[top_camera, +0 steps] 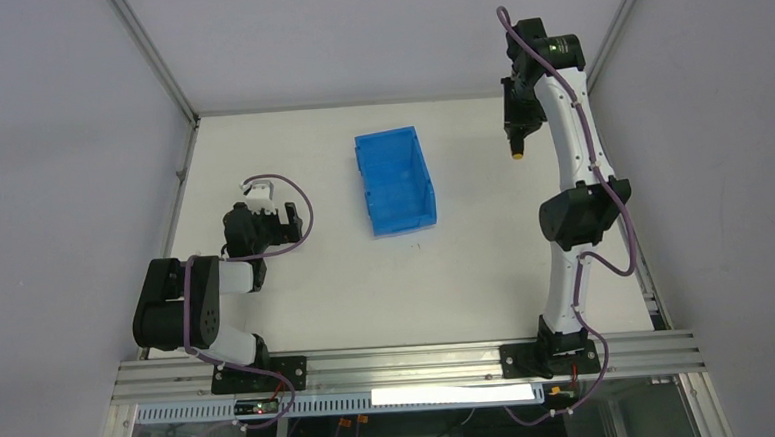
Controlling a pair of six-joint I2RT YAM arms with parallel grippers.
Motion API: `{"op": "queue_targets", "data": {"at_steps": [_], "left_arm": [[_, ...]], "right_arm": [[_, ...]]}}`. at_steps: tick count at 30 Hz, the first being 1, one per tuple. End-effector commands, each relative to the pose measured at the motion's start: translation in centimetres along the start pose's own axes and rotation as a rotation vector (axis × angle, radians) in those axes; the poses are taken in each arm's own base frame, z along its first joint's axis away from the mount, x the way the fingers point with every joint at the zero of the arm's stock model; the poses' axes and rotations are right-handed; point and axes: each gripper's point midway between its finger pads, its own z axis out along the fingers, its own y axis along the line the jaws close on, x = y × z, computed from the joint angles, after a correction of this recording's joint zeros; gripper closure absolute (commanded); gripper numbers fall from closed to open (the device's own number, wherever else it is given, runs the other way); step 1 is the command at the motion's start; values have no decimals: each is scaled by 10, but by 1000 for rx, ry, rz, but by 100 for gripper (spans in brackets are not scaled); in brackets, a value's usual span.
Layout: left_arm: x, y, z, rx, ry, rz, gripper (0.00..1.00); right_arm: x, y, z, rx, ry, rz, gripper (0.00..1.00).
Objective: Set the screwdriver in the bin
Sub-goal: Pick up the screwdriver from the center of the board, then place the screwdriver in the bin.
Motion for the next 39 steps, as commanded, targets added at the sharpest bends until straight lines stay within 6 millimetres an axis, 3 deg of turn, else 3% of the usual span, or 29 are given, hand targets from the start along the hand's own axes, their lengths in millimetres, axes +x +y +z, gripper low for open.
{"op": "queue_targets", "data": {"at_steps": [1, 12, 31, 39], "left_arm": [[-19, 4, 4, -3, -61, -1, 1], [-19, 4, 4, -3, -60, -1, 1], [-19, 4, 4, -3, -60, -1, 1], [-19, 4, 4, -3, -59, -1, 1]], "right_arm": [[4, 9, -30, -30, -35, 13, 100], [2, 62, -28, -96, -48, -4, 100], [10, 198, -33, -286, -131, -112, 100], [17, 235, -37, -340, -152, -118, 100]]}}
